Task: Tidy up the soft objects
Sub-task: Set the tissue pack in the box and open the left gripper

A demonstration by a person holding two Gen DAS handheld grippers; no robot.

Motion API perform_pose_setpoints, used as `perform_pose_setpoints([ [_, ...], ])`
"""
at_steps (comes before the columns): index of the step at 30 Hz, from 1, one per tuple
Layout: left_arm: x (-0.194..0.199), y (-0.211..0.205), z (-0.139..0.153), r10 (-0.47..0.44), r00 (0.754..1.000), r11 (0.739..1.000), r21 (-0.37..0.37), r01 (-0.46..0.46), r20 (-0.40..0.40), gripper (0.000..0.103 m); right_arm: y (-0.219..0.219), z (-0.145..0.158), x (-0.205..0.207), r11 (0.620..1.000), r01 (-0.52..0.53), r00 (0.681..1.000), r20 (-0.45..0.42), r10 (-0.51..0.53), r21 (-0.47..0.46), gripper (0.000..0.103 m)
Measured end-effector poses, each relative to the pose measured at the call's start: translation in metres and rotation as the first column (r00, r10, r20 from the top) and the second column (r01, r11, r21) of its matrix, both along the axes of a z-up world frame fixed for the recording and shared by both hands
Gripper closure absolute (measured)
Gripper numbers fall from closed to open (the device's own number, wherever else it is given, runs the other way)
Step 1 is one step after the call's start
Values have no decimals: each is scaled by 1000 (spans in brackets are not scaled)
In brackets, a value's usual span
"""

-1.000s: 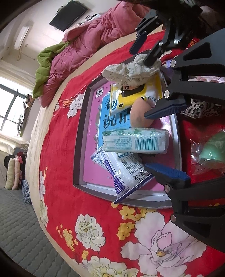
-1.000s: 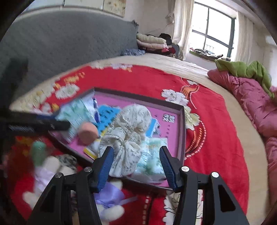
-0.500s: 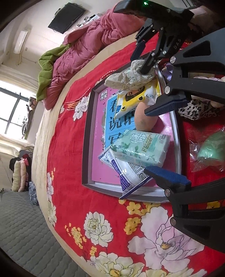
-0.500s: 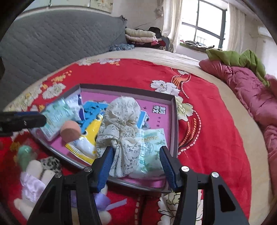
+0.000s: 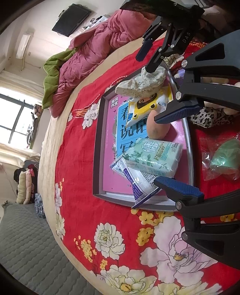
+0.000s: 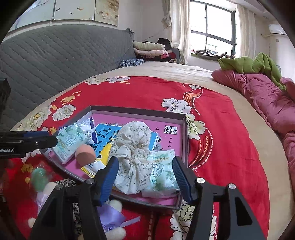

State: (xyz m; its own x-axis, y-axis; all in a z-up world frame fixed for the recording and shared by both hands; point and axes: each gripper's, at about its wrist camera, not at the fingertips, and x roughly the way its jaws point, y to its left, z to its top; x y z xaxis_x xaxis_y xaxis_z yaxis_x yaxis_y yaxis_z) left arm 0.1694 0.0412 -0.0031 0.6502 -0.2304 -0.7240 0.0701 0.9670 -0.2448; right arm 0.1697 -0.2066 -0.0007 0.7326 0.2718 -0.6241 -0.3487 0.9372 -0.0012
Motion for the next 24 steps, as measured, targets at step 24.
perform_pose_setpoints([
  [24, -23, 19, 23, 55, 994, 998, 10, -56, 94, 34, -5, 22, -15, 998, -26, 997, 78, 22, 59, 35],
])
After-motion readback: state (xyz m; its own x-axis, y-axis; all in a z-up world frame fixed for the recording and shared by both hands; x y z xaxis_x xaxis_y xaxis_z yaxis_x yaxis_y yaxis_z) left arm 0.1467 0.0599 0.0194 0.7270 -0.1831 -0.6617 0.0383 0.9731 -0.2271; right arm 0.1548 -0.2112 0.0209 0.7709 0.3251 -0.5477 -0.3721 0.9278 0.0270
